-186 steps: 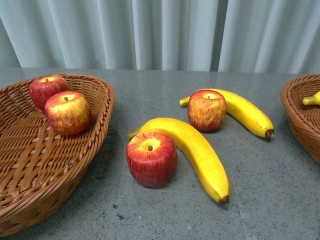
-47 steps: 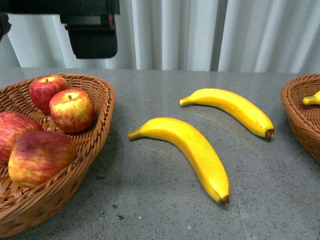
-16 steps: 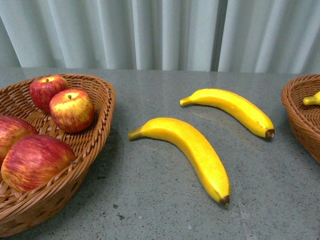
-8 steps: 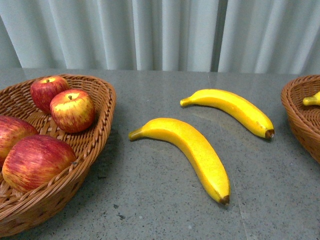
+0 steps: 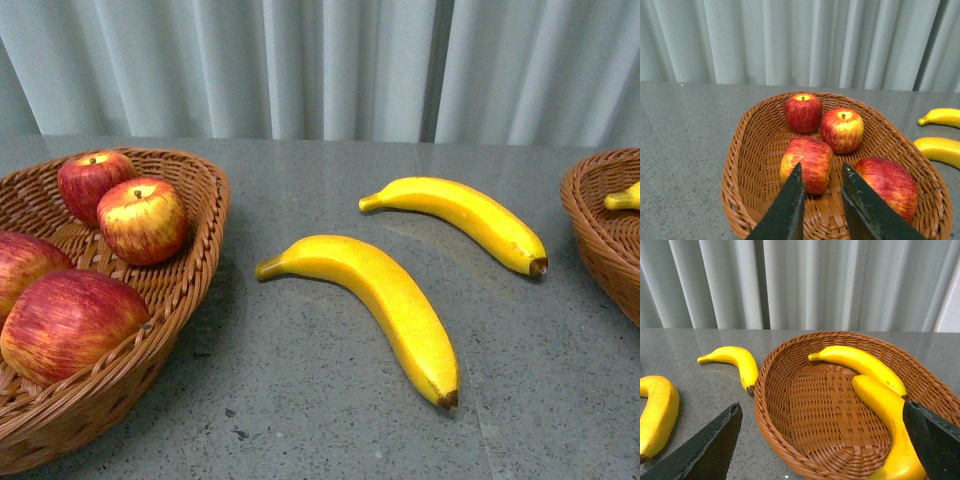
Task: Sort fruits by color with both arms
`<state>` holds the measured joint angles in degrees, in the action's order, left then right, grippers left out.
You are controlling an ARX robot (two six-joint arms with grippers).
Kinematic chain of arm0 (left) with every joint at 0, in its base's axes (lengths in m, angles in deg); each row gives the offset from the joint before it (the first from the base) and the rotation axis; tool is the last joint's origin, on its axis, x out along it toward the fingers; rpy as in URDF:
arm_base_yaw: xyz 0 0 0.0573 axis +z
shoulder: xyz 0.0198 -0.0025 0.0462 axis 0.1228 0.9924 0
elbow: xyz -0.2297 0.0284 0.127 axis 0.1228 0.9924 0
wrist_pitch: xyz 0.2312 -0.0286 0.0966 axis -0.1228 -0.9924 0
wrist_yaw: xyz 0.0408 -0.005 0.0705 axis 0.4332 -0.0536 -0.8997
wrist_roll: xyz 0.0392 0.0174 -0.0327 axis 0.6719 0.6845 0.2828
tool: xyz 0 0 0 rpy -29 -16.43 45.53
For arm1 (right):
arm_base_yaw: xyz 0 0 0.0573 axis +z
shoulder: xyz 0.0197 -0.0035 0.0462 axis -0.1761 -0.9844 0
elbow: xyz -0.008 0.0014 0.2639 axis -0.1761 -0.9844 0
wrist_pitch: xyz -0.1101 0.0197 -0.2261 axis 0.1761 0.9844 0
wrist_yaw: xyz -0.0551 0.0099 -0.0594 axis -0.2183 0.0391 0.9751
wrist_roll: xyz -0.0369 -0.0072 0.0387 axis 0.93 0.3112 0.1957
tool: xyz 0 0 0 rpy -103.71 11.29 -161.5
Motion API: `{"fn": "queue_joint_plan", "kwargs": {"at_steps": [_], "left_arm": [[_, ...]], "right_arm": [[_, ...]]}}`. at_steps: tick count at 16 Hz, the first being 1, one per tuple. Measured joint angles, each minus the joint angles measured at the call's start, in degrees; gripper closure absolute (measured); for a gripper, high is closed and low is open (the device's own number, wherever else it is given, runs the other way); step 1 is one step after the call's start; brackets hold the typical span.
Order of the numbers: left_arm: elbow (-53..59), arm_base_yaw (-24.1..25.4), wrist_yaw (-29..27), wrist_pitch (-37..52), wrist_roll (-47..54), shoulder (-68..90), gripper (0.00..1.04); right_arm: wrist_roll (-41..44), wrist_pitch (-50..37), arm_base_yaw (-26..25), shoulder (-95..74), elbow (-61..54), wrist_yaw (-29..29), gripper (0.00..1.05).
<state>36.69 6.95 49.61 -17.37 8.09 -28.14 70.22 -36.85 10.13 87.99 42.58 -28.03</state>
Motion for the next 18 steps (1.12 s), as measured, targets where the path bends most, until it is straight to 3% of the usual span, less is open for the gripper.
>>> {"fn": "queue_joint_plan", "kwargs": {"at_steps": [2,4,6,8,16,18], "left_arm": [[0.0,0.0,0.0,0.0,0.0,0.0,0.58],[0.0,0.0,0.0,0.0,0.0,0.0,0.29],[0.0,0.0,0.0,0.0,0.0,0.0,0.09],[0.0,0.0,0.0,0.0,0.0,0.0,0.05],[0.0,0.0,0.0,0.0,0.0,0.0,0.07],[0.0,0.0,0.0,0.0,0.0,0.0,0.07]], "right_arm": [[0.0,0.0,0.0,0.0,0.0,0.0,0.07],[0.0,0.0,0.0,0.0,0.0,0.0,0.07],[0.0,0.0,0.0,0.0,0.0,0.0,0.07],[0.0,0.0,0.0,0.0,0.0,0.0,0.07],[0.0,0.0,0.0,0.0,0.0,0.0,0.07],[-8.8,-15.8,-1.6,-7.6,0.3,-7.2,0.07]]}}
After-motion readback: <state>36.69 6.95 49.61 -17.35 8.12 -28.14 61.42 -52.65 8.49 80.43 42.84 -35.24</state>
